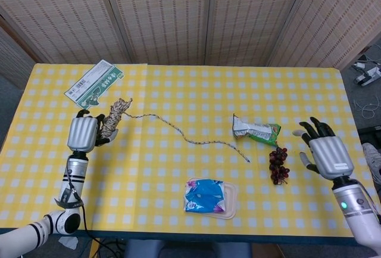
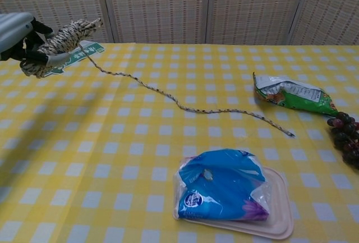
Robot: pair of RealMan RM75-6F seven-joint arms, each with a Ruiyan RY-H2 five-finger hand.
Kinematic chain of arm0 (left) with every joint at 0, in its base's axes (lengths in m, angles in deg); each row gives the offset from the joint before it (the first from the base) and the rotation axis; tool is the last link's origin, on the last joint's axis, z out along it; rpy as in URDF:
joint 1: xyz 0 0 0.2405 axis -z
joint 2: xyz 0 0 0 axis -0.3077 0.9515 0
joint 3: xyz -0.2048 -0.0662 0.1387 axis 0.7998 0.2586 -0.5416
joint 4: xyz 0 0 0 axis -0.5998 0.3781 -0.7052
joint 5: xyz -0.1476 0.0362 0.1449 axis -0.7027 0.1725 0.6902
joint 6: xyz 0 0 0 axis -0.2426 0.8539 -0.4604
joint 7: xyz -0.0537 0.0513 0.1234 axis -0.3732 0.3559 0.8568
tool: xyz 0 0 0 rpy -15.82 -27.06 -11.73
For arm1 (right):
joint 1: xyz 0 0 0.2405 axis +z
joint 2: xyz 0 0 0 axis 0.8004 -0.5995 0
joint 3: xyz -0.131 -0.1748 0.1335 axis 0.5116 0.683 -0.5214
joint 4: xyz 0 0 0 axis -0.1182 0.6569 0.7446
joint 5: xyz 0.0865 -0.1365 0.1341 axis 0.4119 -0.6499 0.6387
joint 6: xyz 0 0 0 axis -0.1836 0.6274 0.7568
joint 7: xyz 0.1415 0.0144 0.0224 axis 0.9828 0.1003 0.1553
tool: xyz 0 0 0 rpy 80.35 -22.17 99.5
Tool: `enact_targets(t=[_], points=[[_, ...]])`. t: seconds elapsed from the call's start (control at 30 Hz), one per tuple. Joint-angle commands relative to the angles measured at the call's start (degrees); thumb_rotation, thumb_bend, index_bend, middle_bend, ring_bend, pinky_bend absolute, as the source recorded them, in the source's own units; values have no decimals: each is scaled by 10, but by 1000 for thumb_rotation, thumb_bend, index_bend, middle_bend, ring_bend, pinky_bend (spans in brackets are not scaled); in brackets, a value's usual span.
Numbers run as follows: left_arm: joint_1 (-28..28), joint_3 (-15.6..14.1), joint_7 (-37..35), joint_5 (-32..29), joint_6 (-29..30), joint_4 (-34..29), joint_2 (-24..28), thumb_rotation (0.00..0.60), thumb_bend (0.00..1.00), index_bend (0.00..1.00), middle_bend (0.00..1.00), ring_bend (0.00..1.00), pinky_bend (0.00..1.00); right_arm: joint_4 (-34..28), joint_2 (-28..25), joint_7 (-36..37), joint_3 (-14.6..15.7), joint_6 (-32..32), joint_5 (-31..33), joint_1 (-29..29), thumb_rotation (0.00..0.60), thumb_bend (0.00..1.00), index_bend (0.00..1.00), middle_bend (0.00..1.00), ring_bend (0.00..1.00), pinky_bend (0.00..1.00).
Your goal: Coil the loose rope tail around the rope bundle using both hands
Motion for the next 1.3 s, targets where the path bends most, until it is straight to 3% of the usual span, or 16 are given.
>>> enact_targets(t=[0.03,0.37,0.7,1.3], points=[[-5,-5,20,5,6,-46,26,326,279,737,819,659,253,6,53,-43,-23,-58,39,65,600,337,295,161,34,129],[-14,-11,54,-8,7,-137,66,317,279,737,819,659,253,96,191,-120,-32,-151,138,189,600,361,322,164,43,135],[-21,-21,75,-6,19,-176,82,316,279,737,819,659,253,205,302,-165,-22,-161,202,257,600,362,367,170,43,134],[-26,-31,74,2,28,-187,86,318,279,737,819,659,253,326,406,-215,-3,-154,260,313,600,296,423,188,43,135]])
